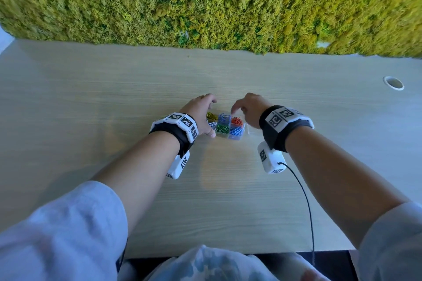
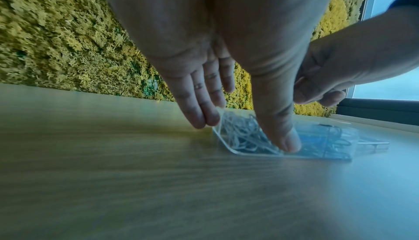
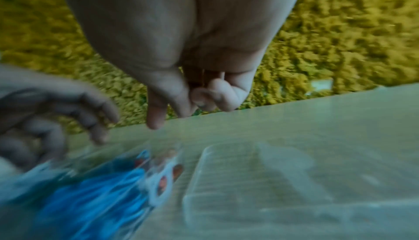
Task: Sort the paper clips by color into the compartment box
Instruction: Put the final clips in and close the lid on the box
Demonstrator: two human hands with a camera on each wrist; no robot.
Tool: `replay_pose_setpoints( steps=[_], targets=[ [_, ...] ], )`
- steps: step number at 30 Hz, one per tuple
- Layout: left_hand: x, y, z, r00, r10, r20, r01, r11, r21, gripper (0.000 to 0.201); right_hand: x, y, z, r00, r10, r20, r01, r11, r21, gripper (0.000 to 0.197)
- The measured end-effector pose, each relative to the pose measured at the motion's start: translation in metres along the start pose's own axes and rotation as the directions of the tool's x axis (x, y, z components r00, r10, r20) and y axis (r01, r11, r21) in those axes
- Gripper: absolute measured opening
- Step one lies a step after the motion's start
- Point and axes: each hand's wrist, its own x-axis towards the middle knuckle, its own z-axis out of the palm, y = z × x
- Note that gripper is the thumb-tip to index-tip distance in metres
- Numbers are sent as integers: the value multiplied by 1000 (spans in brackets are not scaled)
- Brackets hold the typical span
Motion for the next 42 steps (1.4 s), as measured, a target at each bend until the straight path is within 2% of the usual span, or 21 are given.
replay_pose_setpoints(
  steps=[3,5,7,9,15,21,24,28,32,42],
  targets=[
    [0,0,-1,1000,12,5,-12,1000,11,91,-6,28,-6,991,132,-30,-128,986,109,56],
    [0,1,-1,1000,8,7,-8,1000,17,91,-14,44,-6,978,202,43,-202,979,-11,69],
    [0,1,-1,1000,4,4,-4,1000,17,91,-19,54,-2,967,234,100,-218,965,-147,84],
    [0,1,-2,1000,5,5,-5,1000,18,91,-22,59,2,960,242,140,-215,959,-184,91],
    [-1,2,-2,1000,-1,3,1,1000,29,91,-28,61,11,952,247,181,-212,958,-192,92],
    [-2,1,-1,1000,6,-3,-6,1000,11,90,-32,62,1,957,275,91,-262,956,-135,84],
    [-3,0,0,1000,9,-10,-8,1000,13,90,-30,48,-8,967,253,17,-252,967,-16,82],
    [-4,0,1,999,21,-31,-21,1000,21,90,-26,15,-10,990,138,35,-140,988,58,81],
    [-6,-2,4,999,18,-47,-17,1000,15,92,-18,-18,4,995,44,86,-41,999,-33,83],
    [-4,-2,7,999,18,-44,-15,997,78,86,-12,-27,10,994,44,103,-32,994,-107,86]
  ],
)
